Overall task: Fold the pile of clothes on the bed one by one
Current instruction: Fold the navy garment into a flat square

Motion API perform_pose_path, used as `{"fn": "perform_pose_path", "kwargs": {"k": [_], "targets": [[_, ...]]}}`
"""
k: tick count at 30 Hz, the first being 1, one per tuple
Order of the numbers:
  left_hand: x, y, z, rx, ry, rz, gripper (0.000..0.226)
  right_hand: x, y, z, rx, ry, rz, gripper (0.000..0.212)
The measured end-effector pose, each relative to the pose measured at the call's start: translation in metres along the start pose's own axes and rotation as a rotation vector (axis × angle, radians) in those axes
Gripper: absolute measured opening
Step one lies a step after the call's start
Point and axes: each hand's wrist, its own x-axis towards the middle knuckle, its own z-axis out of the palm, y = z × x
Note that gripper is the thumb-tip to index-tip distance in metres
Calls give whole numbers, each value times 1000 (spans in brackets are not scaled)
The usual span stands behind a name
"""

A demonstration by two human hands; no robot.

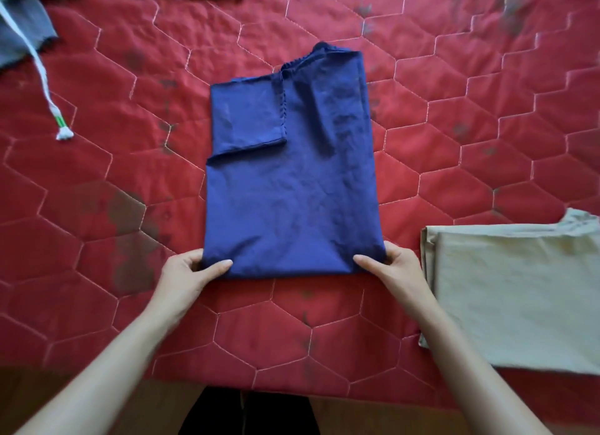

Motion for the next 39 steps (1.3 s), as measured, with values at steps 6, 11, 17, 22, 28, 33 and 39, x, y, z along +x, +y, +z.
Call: {"fn": "perform_pose_path", "kwargs": {"k": [6,11,17,22,28,33,39], "targets": [[14,11,2,80,63,-28,30,-5,-10,6,-60,103,27,21],[67,51,9,343,275,103,53,36,-52,10,-49,242,-2,46],[130,100,28,752,391,278,66,90,-97,19,-124,313,-40,50],[181,132,32,770,469,322,60,123,-108,27,-289,419,-157,58],[238,162,12,378,560,178,50,135,-101,30,-300,479,-200,61],[240,165,7,554,617,327,44,140,-108,29,-325,568,-226,53],[200,131,34,944,402,600,63,175,-141,22,-321,641,-179,37]]}}
